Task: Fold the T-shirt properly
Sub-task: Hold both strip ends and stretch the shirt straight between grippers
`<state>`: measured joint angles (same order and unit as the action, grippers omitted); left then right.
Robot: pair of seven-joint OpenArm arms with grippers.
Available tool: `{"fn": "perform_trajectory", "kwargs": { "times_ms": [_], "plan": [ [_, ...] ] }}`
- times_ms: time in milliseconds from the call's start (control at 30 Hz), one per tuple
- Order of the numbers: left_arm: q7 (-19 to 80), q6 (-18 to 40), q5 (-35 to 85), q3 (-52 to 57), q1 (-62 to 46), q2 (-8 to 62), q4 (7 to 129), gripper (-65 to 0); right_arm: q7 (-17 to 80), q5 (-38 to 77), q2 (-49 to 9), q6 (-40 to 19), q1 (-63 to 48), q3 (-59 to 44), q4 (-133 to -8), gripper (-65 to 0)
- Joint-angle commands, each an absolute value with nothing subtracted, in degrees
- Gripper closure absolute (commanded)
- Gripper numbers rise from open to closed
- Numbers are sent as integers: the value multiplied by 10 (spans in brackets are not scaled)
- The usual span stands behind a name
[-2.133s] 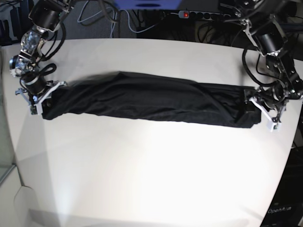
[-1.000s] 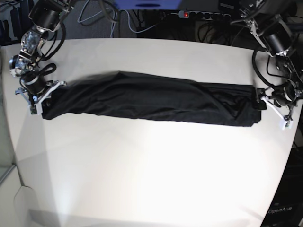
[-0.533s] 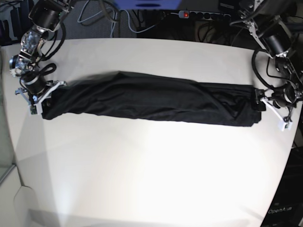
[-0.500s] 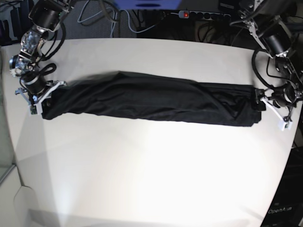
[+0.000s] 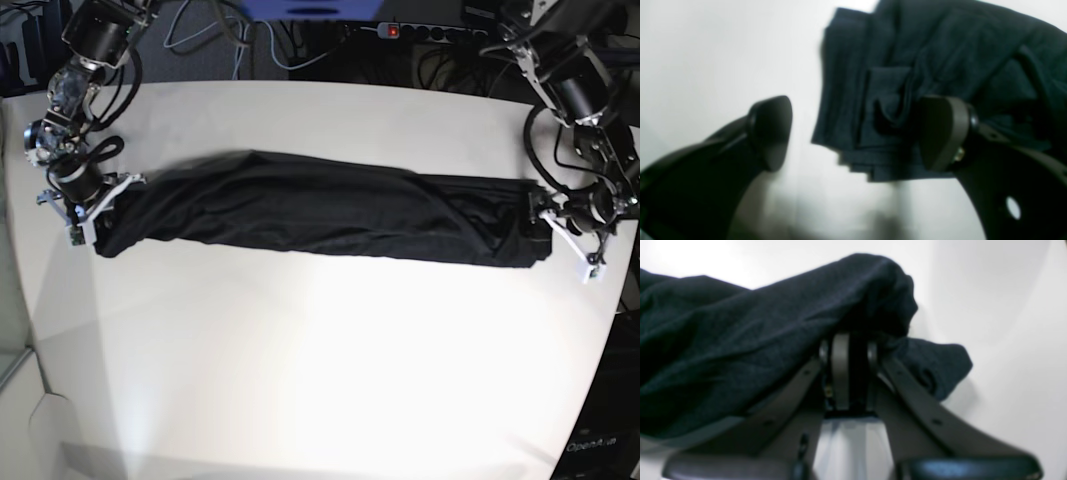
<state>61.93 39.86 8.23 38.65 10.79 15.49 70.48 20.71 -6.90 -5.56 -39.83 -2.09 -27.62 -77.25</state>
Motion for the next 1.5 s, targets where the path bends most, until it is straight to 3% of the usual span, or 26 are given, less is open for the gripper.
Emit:
{"fn": "perform_trajectory", "kwargs": {
  "times_ms": [0,667,1467],
  "plan": [
    [610,400,88,387,120,164,713,-558,224,-80,-58,-400,-21,-275,-775,-54],
    [536,400,87,388,120,180,607,-558,224,-80,-60,-400,-21,-275,-775,-54],
    [588,400,90,349,74,131,604,-555,224,-80,-58,-400,-15,-275,-775,-54]
  ]
}}
